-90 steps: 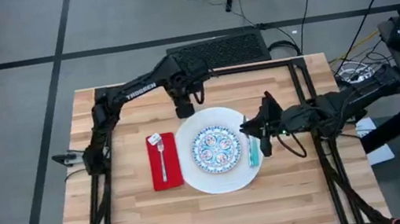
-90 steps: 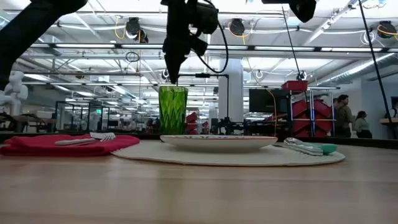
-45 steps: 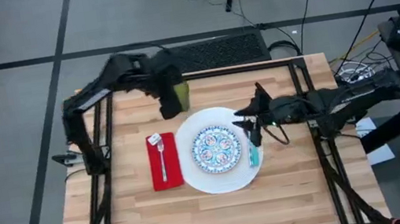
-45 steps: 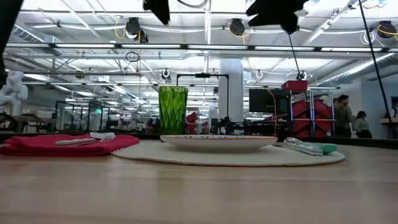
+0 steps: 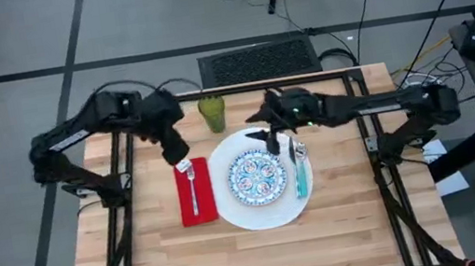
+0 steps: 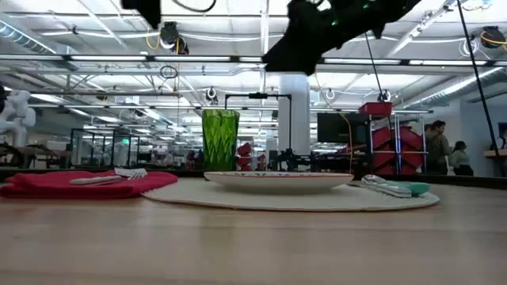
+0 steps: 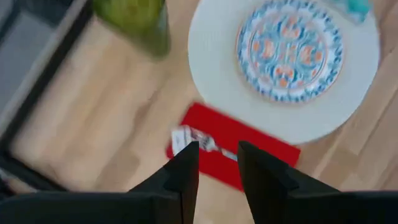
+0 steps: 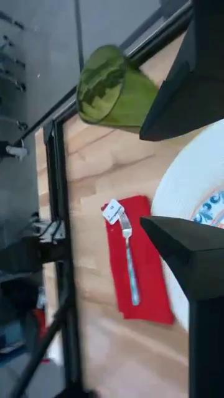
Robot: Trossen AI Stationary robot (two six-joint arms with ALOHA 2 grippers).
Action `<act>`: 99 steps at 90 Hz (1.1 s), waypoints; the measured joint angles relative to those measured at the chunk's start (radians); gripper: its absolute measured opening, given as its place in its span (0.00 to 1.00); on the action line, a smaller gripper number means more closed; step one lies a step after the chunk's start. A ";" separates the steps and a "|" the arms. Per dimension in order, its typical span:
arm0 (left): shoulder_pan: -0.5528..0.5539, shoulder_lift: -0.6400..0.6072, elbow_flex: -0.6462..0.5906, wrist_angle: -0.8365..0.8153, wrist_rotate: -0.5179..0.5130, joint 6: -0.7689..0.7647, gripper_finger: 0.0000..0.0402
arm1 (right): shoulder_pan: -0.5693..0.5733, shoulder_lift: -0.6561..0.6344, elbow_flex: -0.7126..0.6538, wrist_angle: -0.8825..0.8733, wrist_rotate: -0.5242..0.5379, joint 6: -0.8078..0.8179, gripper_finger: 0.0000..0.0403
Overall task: Set table place
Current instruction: Put the green cup to the top right of the blue patterned plate on the white tablemat
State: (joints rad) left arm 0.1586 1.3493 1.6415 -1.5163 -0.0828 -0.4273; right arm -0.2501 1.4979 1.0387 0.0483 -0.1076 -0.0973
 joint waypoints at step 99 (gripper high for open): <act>-0.193 -0.056 -0.373 0.149 0.032 -0.340 0.24 | -0.128 0.634 0.770 -0.591 0.011 -0.417 0.48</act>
State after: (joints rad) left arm -0.0349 1.2934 1.2686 -1.3678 -0.0510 -0.7669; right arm -0.3786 2.1315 1.8085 -0.5429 -0.0963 -0.5140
